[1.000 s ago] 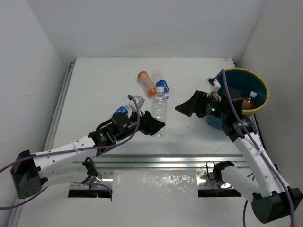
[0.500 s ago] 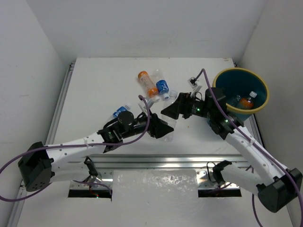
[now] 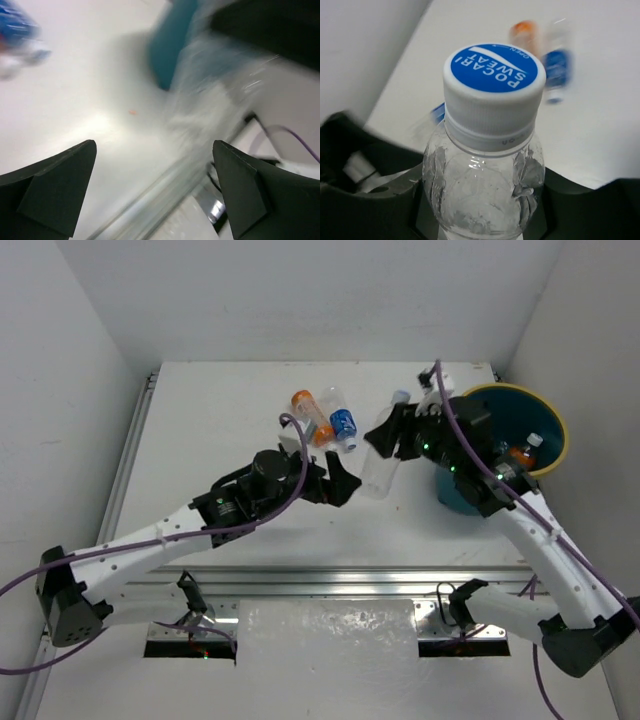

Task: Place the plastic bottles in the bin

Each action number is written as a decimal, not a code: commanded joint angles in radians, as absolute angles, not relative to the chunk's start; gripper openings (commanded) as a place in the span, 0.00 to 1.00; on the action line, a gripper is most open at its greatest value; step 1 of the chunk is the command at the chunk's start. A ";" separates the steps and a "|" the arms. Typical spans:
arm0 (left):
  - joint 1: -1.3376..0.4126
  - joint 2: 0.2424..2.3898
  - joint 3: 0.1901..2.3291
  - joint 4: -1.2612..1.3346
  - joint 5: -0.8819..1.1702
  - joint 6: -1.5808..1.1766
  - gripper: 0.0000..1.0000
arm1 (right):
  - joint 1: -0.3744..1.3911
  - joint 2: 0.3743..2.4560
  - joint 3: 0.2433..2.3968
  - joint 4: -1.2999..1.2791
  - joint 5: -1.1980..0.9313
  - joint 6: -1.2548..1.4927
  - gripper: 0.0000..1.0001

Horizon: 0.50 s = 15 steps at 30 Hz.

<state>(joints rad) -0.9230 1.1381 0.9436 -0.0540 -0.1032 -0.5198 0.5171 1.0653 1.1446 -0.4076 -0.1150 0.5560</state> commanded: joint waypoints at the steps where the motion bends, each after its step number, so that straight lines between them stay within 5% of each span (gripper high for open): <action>1: -0.916 1.065 1.034 -0.459 -0.502 -0.512 1.00 | 0.399 1.081 1.354 -0.567 0.263 0.400 0.00; 4: -0.803 1.016 1.061 -0.619 -0.618 -0.572 1.00 | 0.275 1.115 1.483 -0.655 0.452 0.385 0.00; 8: -0.540 1.012 1.060 -0.661 -0.488 -0.532 1.00 | 0.194 1.124 1.505 -0.618 0.575 0.353 0.01; 15: -0.423 1.094 1.072 -0.652 -0.443 -0.506 1.00 | 0.005 1.209 1.511 -0.640 0.638 0.347 0.10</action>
